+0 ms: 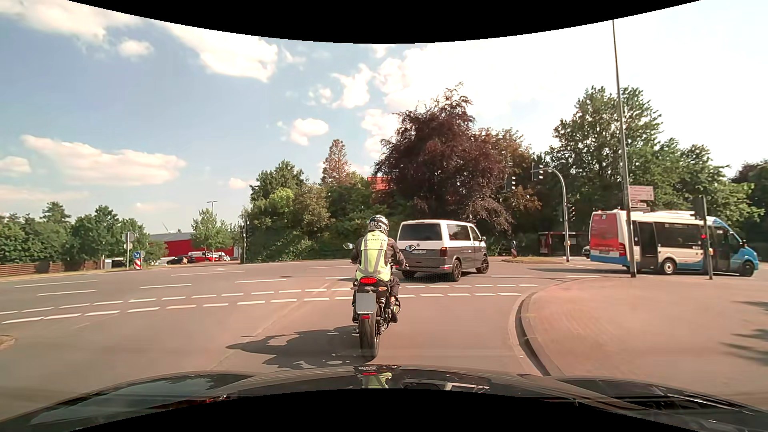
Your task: Follow the waypoints while adhering to traffic rules and regulations
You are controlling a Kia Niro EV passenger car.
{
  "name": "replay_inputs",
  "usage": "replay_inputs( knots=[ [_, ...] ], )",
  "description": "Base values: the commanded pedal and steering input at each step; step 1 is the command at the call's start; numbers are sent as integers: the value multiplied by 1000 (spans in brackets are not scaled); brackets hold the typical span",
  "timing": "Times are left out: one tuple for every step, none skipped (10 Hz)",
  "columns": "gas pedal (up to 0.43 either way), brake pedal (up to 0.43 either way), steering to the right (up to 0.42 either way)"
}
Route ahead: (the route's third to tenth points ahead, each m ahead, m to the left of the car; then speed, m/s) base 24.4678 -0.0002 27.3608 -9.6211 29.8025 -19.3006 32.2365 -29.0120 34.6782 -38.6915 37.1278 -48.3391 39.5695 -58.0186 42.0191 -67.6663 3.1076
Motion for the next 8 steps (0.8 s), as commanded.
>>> replay_inputs(
  knots=[
    [118,0,-5],
    [110,0,-5],
    [110,0,-5],
    [110,0,-5],
    [110,0,-5],
    [110,0,-4],
    [110,0,-3],
    [118,0,-3]
  ],
)
